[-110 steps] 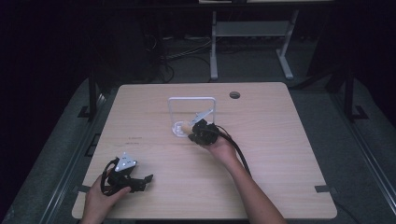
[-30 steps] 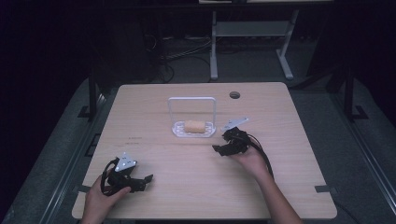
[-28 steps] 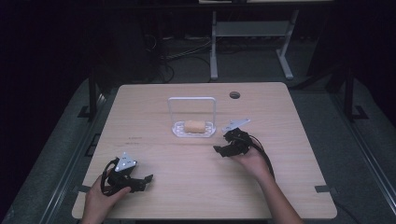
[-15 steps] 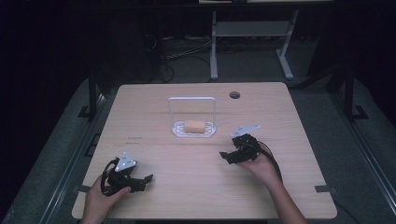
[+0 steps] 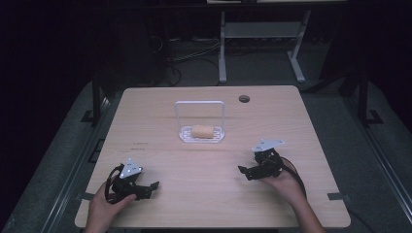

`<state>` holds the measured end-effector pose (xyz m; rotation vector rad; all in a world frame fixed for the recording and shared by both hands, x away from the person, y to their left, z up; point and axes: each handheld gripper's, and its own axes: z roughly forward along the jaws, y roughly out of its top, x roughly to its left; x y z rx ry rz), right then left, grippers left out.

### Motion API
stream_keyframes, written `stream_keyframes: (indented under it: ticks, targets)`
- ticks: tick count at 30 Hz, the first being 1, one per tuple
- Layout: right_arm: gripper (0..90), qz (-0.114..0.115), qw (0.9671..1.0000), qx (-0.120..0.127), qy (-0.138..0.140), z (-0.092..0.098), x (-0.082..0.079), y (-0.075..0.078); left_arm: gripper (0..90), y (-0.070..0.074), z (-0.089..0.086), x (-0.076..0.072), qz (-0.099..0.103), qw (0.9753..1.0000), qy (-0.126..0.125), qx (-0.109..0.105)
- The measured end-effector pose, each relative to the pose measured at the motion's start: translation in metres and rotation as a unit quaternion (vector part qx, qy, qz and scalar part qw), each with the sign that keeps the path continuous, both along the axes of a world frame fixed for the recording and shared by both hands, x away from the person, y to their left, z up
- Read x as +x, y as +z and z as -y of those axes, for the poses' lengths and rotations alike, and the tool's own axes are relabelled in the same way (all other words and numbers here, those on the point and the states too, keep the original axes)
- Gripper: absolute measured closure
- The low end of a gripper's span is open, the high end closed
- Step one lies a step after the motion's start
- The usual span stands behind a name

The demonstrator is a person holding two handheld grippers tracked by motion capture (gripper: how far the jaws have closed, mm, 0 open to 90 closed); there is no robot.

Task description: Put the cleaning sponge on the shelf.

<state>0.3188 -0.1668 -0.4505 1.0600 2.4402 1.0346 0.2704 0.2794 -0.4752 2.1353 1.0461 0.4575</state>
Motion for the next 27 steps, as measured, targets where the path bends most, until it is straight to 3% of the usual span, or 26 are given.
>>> stream_keyframes:
  ticks: [27]
  targets:
    - [11.7,0.004,0.9987,0.011,-0.050,0.049,-0.042,-0.014,12.7,0.000,0.000,0.000,0.000,1.0000,0.000,0.000]
